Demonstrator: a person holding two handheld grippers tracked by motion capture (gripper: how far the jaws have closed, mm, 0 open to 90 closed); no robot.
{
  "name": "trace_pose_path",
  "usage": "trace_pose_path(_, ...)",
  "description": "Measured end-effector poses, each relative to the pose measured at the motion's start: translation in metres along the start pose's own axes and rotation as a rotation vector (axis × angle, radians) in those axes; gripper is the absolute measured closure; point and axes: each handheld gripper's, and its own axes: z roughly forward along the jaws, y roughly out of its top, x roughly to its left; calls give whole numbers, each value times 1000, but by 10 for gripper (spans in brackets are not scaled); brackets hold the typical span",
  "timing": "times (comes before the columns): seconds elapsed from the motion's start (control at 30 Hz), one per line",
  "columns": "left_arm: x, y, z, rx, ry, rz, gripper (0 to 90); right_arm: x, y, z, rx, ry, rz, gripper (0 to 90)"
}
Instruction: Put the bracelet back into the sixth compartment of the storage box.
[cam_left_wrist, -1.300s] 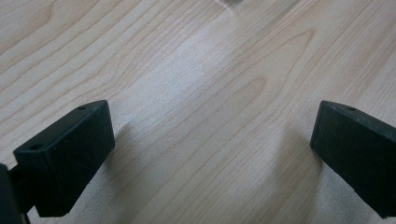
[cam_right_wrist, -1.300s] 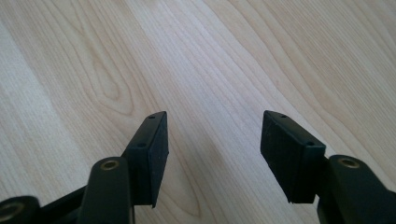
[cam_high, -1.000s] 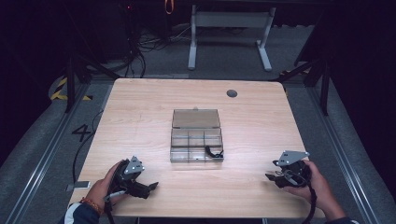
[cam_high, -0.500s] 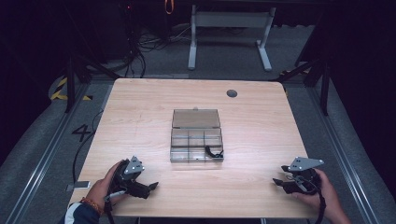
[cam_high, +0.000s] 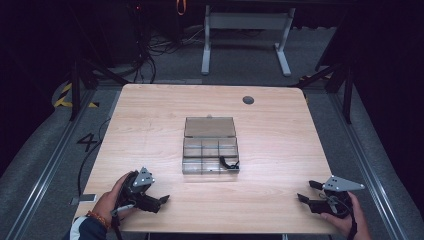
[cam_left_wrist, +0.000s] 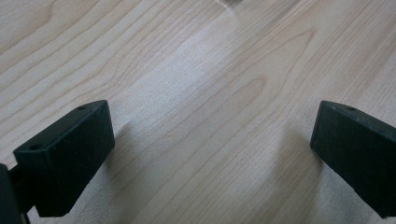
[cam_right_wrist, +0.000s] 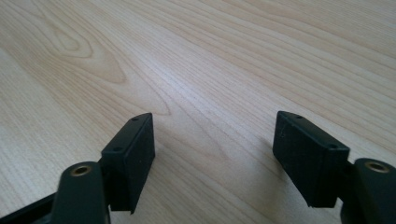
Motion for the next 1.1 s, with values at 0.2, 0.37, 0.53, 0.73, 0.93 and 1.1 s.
trace_pose_path(0.2,0,0,0,0,2,-1,1,0,0,0,2,-8,3,273)
trace_pose_path(0.37,0,0,0,-1,2,0,1,0,0,1,4,-21,14,253)
trace_pose_path(0.53,0,0,0,-1,1,1,1,1,0,1,7,-33,22,241)
trace_pose_path(0.73,1,1,1,-1,3,1,0,1,0,1,7,-37,27,240)
trace_pose_path(0.93,1,1,1,-1,2,-2,0,1,0,1,7,-37,28,240)
trace_pose_path(1.1,1,1,1,-1,2,-2,0,1,0,1,8,-41,30,228)
